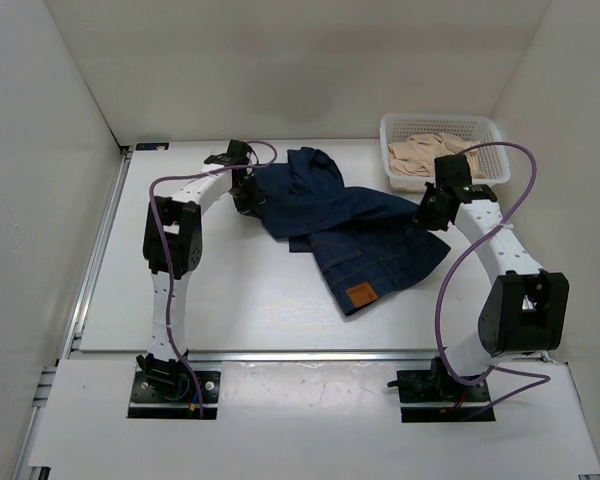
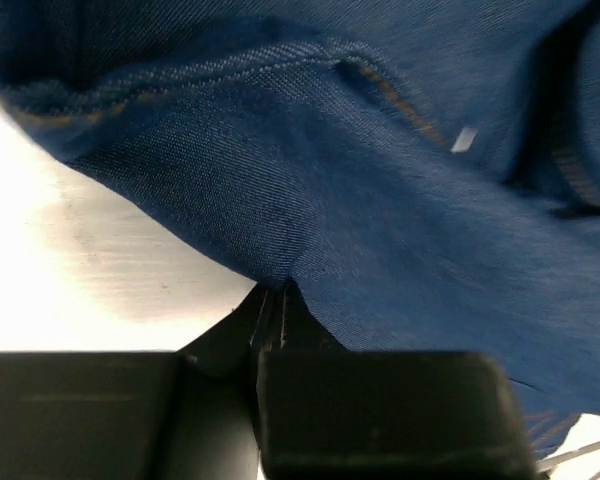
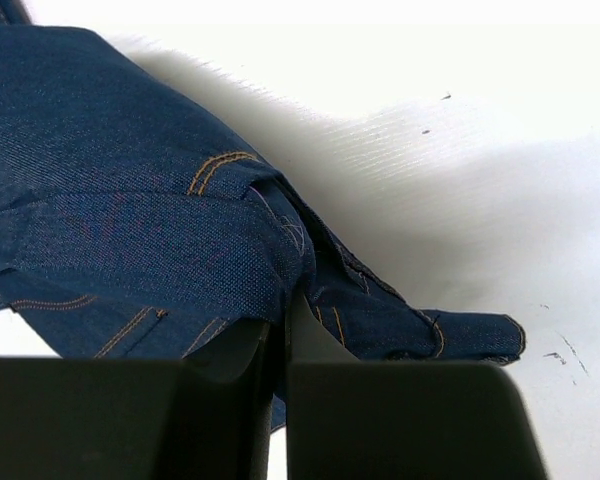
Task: Fold and stack the trousers
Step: Flatten the trousers out
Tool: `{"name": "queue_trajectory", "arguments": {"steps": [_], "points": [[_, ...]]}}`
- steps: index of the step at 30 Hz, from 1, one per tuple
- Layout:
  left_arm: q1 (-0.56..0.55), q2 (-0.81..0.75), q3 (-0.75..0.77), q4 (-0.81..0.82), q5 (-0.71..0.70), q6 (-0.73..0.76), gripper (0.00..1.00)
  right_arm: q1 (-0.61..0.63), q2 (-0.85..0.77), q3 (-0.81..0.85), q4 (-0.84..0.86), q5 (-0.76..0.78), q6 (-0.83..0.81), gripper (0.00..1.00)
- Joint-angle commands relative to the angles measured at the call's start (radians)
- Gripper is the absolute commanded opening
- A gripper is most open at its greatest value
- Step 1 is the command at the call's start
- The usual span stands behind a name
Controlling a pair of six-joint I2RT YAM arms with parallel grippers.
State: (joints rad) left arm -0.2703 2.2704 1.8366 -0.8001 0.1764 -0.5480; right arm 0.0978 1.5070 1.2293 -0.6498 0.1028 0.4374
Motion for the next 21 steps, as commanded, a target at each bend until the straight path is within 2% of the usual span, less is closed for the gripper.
{"name": "queue_trajectory", "arguments": {"steps": [1,6,9,10,14,18,21], "points": [[-0.003,-0.047,0.093,0.022,-0.014,0.003,0.10,-0.006,-0.053,-0.001,-0.022,0.015,-0.014,0.00],[0.066,-0.165,0.214,-0.028,-0.055,0.022,0.10,-0.006,-0.053,0.094,-0.044,0.035,-0.032,0.00],[0.126,-0.244,0.358,-0.091,-0.064,0.034,0.10,-0.006,-0.002,0.264,-0.092,0.060,-0.052,0.00],[0.150,-0.261,0.453,-0.135,-0.064,0.045,0.10,-0.006,0.011,0.395,-0.115,0.072,-0.052,0.00],[0.198,-0.365,0.633,-0.224,-0.089,0.103,0.10,0.006,0.019,0.666,-0.185,0.121,-0.106,0.00],[0.243,-0.477,0.586,-0.234,-0.048,0.151,0.10,0.029,-0.085,0.713,-0.174,0.172,-0.161,0.00],[0.243,-0.581,0.408,-0.234,-0.057,0.175,0.10,0.029,-0.229,0.545,-0.131,0.181,-0.174,0.00]]}}
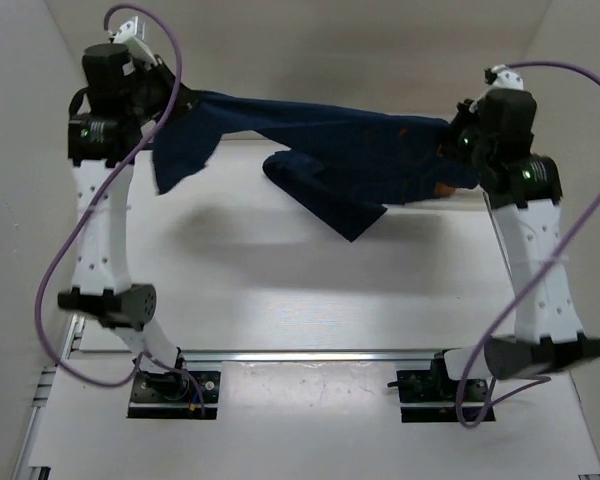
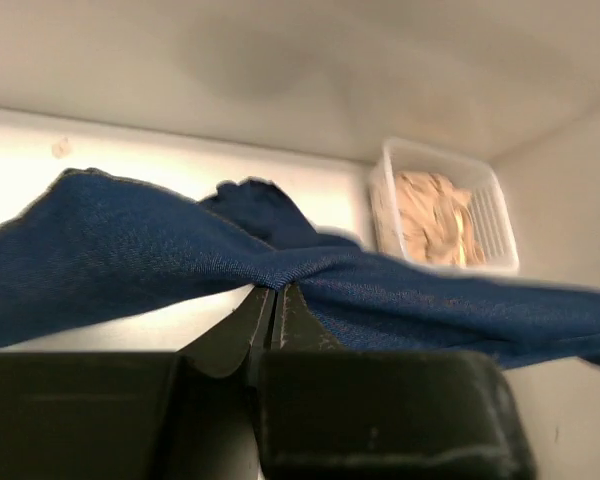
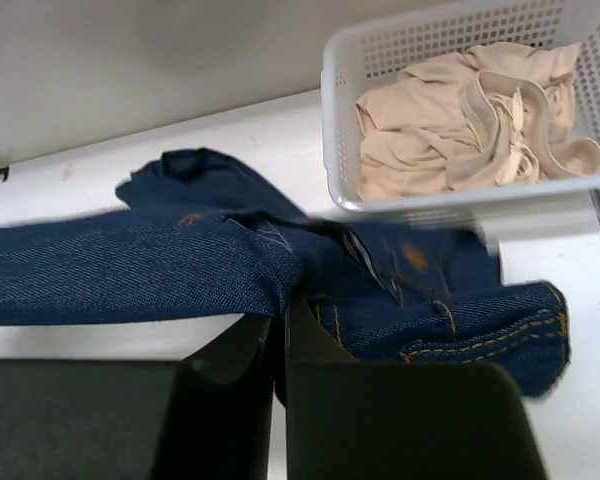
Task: Fold and stack the trousers
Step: Flatten the trousers out
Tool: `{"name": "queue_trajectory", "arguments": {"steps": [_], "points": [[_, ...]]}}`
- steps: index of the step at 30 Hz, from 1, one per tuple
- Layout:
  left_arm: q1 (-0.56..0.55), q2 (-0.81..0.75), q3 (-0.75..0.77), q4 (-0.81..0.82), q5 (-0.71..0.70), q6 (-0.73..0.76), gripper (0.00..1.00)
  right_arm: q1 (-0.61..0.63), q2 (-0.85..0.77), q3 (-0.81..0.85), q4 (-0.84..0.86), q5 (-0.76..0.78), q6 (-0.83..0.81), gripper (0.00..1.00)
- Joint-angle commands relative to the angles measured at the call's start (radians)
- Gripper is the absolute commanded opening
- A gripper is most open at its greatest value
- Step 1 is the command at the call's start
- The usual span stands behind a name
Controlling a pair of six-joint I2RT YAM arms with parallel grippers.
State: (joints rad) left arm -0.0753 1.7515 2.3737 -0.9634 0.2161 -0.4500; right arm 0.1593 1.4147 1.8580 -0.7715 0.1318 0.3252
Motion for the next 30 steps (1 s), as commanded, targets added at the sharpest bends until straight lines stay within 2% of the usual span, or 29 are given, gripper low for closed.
{"name": "queue_trajectory", "arguments": {"steps": [1,2,3,4,5,6,7,8,9,10,12,13,14,15,16,17,18,20,22,24,25,26,27,28,29,30], "points": [[0.048,-0.095,-0.190,-0.057,-0.096,0.077,0.10,-0.032,-0.230,-0.153,0.032,0.152,-0.061,0.00],[0.048,-0.125,-0.317,-0.040,-0.087,0.077,0.10,-0.032,-0.279,-0.227,0.049,0.152,-0.052,0.00],[0.048,-0.180,-0.380,-0.020,-0.078,0.077,0.12,-0.032,-0.327,-0.382,0.063,0.143,-0.043,0.00],[0.048,-0.200,-0.433,-0.005,-0.067,0.092,0.25,-0.032,-0.412,-0.460,0.063,0.152,0.007,0.00],[0.048,-0.210,-0.476,0.008,-0.058,0.108,0.49,-0.032,-0.454,-0.532,0.063,0.169,0.040,0.07],[0.048,-0.210,-0.532,0.008,-0.058,0.108,0.84,-0.032,-0.491,-0.665,0.051,0.179,0.063,0.24],[0.048,-0.210,-0.550,0.008,-0.058,0.108,0.94,-0.032,-0.555,-0.722,0.038,0.180,0.087,0.50],[0.057,-0.210,-0.563,-0.001,-0.058,0.108,1.00,-0.032,-0.583,-0.773,0.005,0.190,0.118,0.69],[0.057,-0.199,-0.576,-0.021,-0.058,0.117,1.00,-0.032,-0.606,-0.842,-0.014,0.190,0.153,0.85],[0.068,-0.199,-0.576,-0.021,-0.058,0.117,1.00,-0.032,-0.623,-0.864,-0.034,0.190,0.169,0.92],[0.078,-0.199,-0.588,-0.021,-0.058,0.117,0.96,-0.032,-0.663,-0.890,-0.084,0.232,0.198,0.94],[0.078,-0.199,-0.597,-0.021,-0.058,0.117,0.87,-0.032,-0.677,-0.902,-0.084,0.244,0.198,0.94],[0.078,-0.211,-0.597,-0.021,-0.058,0.117,0.72,-0.032,-0.677,-0.902,-0.095,0.244,0.198,0.94],[0.078,-0.211,-0.628,-0.021,-0.058,0.117,0.33,-0.032,-0.677,-0.902,-0.107,0.258,0.198,0.81],[0.078,-0.224,-0.645,-0.021,-0.058,0.117,0.15,-0.032,-0.677,-0.893,-0.107,0.258,0.207,0.68],[0.078,-0.242,-0.668,-0.021,-0.058,0.117,0.10,-0.032,-0.677,-0.893,-0.107,0.241,0.207,0.53],[0.078,-0.256,-0.695,-0.021,-0.058,0.103,0.10,-0.032,-0.665,-0.893,-0.107,0.221,0.230,0.19],[0.078,-0.326,-0.824,-0.008,-0.049,0.082,0.10,-0.032,-0.648,-0.933,-0.107,0.111,0.256,0.02],[0.078,-0.384,-0.930,0.023,-0.049,0.047,0.10,-0.032,-0.623,-0.982,-0.107,0.008,0.307,0.00],[0.078,-0.470,-1.098,0.032,-0.049,-0.016,0.18,-0.032,-0.623,-1.083,-0.074,-0.084,0.350,0.00],[0.088,-0.495,-1.154,0.054,-0.049,-0.038,0.25,-0.041,-0.623,-1.120,-0.060,-0.171,0.388,0.09],[0.088,-0.518,-1.257,0.064,-0.023,-0.070,0.60,-0.041,-0.632,-1.190,-0.043,-0.205,0.406,0.17],[0.088,-0.555,-1.306,0.075,-0.012,-0.087,0.80,-0.052,-0.641,-1.223,-0.026,-0.231,0.428,0.29],[0.088,-0.567,-1.349,0.086,-0.012,-0.102,0.91,-0.061,-0.657,-1.249,0.000,-0.250,0.454,0.58],[0.088,-0.576,-1.420,0.113,0.005,-0.122,1.00,-0.079,-0.657,-1.282,0.012,-0.267,0.454,0.70],[0.088,-0.577,-1.448,0.124,0.005,-0.122,1.00,-0.092,-0.657,-1.292,0.012,-0.277,0.463,0.81]]}}
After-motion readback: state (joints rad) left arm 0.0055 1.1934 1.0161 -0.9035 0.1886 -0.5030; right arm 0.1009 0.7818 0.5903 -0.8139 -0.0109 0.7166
